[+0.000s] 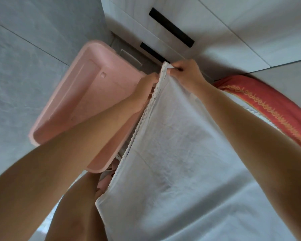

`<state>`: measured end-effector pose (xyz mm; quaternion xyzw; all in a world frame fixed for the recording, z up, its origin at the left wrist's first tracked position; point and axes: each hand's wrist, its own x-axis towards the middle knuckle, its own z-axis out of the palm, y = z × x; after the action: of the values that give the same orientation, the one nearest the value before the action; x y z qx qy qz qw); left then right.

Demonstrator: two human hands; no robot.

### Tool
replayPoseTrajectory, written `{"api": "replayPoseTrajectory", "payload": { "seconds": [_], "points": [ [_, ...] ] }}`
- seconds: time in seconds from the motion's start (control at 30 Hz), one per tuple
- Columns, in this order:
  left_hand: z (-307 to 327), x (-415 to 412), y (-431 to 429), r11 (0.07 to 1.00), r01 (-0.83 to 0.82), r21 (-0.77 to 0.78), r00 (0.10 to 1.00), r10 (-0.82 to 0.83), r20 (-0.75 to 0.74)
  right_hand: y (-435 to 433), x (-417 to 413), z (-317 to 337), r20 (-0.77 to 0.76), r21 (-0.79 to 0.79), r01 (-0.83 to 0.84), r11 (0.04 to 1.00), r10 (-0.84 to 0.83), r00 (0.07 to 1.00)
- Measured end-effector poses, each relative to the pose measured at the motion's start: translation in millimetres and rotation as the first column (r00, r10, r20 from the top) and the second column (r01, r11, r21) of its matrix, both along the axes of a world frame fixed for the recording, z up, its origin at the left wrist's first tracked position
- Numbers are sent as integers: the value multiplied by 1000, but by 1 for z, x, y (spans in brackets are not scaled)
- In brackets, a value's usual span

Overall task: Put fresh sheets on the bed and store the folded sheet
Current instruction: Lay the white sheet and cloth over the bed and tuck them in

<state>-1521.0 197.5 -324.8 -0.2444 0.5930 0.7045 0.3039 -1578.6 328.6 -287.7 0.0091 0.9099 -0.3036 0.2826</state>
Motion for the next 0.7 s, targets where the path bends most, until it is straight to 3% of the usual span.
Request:
{"api": "replayPoseTrajectory", "payload": {
  "seconds": [0.1,0.27,0.37,0.47,0.6,0.7],
  "points": [
    [-2,27,2,991,122,-54,992,-124,-20,-2,0,-2,3,11,-11,1000,11,1000],
    [-16,93,0,969,222,-109,971,-210,116,1,2,-10,-40,95,11,995,-7,999],
    [-27,126,-10,950,161,-268,984,-175,-29,-2,5,-17,-85,197,7,980,11,996],
    [-36,129,-26,907,145,-396,982,-181,-55,-4,9,-24,-154,300,42,953,5,988],
    [-40,119,-36,937,140,-319,977,-183,-109,-12,12,-32,-291,418,120,901,8,957],
    [-37,137,-37,932,288,-220,957,-283,55,-12,12,-33,-314,466,137,874,18,949]
  ]
}}
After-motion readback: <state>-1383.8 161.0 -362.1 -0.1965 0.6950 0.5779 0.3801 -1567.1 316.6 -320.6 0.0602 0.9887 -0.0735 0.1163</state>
